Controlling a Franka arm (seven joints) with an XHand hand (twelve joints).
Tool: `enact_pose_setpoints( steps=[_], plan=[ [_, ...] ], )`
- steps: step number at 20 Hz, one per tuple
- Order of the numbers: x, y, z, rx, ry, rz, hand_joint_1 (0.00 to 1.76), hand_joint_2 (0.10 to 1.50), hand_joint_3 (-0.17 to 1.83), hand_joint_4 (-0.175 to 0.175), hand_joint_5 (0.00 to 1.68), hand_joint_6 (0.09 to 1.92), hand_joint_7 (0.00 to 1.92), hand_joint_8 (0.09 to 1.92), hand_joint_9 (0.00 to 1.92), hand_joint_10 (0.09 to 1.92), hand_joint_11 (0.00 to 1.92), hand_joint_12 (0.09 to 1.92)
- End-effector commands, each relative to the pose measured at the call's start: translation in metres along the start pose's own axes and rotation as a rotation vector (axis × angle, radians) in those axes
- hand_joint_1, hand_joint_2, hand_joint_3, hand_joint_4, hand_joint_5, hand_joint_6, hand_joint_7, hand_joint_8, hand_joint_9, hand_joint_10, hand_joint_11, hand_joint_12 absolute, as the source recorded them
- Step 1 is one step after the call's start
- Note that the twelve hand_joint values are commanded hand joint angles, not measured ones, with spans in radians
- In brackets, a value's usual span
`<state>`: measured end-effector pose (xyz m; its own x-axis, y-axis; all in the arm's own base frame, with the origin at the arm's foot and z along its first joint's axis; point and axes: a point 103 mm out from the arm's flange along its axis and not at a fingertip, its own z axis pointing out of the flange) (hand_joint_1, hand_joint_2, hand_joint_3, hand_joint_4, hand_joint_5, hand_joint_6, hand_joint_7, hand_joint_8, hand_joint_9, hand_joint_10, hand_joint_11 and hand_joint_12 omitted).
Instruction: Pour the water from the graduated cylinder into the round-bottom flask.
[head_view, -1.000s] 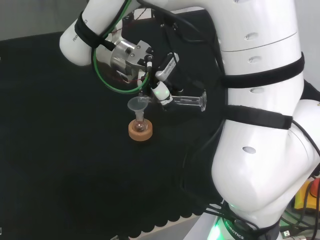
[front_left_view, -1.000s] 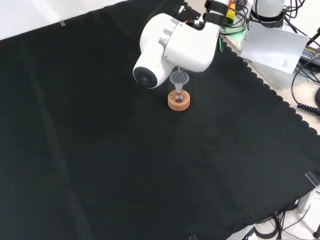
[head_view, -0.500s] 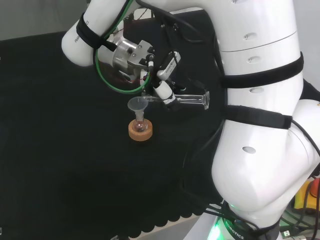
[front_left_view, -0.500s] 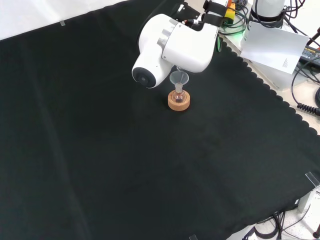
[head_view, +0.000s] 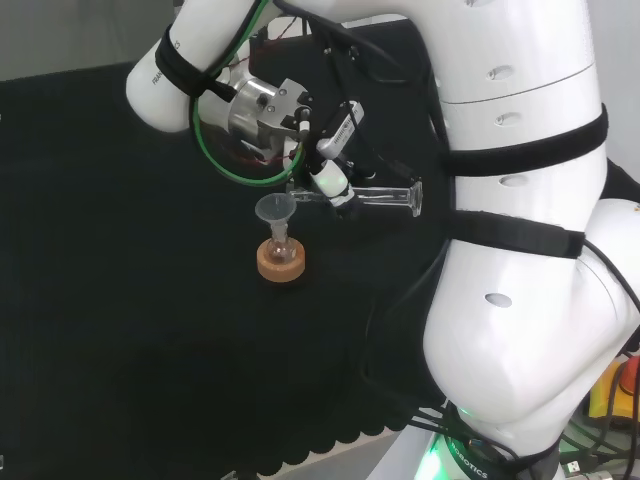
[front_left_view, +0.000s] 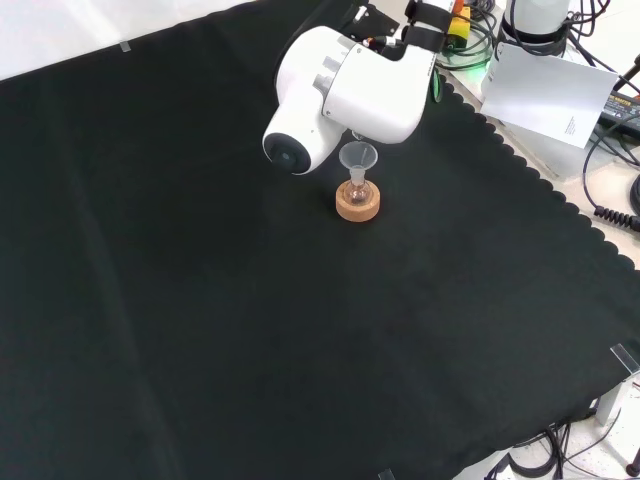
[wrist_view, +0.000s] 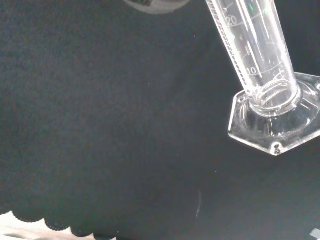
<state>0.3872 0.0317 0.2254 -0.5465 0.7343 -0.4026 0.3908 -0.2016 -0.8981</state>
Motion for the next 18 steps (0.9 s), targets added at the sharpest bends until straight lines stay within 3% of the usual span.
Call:
enact_pose_setpoints(
  steps=[1,18],
  plan=[
    [0.0001,-0.0011,-0.001,0.007,-0.012,0.011,1.15,1.07,0.13,-0.175,0.96,1.06,1.24,0.35,1.41,0.09,1.21,0.76],
    [0.0037,-0.0022,-0.0078,0.031,-0.052,0.04,1.15,1.06,0.15,-0.175,0.96,1.06,1.25,0.34,1.41,0.09,1.22,0.75]
  ],
)
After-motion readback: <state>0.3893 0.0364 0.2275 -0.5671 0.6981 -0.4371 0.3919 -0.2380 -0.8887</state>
